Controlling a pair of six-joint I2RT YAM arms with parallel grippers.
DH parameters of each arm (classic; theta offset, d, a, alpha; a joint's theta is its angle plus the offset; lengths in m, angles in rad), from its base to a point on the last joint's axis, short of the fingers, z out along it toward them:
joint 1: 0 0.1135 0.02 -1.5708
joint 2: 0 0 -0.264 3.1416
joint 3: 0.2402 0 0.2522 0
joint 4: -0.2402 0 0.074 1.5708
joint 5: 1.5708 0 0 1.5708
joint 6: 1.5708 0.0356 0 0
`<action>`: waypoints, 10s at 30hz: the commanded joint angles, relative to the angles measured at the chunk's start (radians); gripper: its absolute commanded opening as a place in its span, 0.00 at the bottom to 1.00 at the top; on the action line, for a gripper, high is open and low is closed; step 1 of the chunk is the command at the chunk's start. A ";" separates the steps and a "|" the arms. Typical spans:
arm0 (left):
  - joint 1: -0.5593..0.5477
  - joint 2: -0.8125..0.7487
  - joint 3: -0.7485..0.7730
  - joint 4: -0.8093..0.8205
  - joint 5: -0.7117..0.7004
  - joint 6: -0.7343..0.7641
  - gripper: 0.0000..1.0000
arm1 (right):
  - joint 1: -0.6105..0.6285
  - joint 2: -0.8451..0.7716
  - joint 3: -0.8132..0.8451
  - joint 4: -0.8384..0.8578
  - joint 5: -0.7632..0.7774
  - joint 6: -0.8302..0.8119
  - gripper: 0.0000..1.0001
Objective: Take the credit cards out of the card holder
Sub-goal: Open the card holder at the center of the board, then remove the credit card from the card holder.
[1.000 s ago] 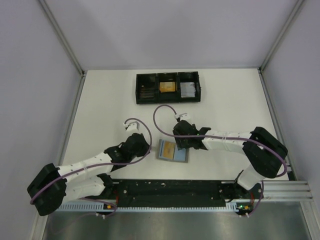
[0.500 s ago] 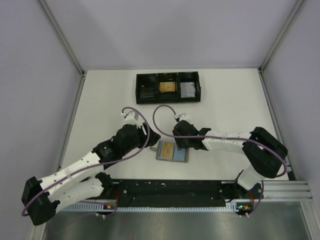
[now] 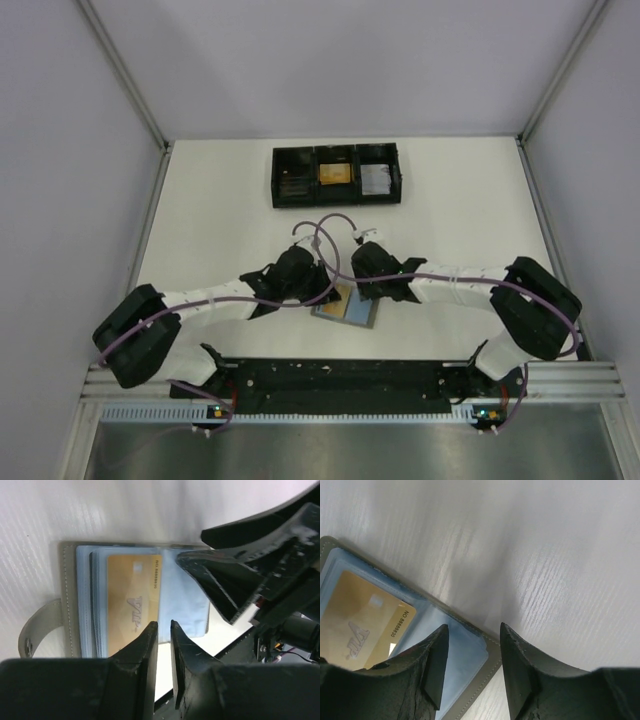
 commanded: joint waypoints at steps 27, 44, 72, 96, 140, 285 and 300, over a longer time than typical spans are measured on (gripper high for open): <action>-0.017 0.080 -0.119 0.165 -0.069 -0.070 0.12 | -0.011 -0.202 0.125 0.069 -0.257 0.173 0.39; -0.043 0.028 -0.105 0.128 -0.115 -0.054 0.12 | -0.019 0.086 0.343 -0.124 -0.360 0.221 0.22; -0.020 0.026 -0.033 -0.007 -0.245 -0.015 0.12 | -0.030 -0.107 -0.104 -0.099 -0.313 0.222 0.03; 0.037 -0.092 -0.122 -0.011 -0.276 -0.051 0.18 | -0.178 0.207 0.241 -0.068 -0.270 -0.184 0.02; 0.146 0.028 -0.117 0.082 -0.233 0.027 0.09 | -0.241 0.243 0.112 0.394 -0.689 0.086 0.21; 0.199 0.090 -0.053 -0.028 -0.153 0.127 0.00 | -0.332 0.404 0.024 0.764 -1.048 0.204 0.00; 0.198 0.121 -0.024 -0.097 -0.167 0.130 0.00 | -0.323 0.396 -0.017 0.893 -1.078 0.319 0.25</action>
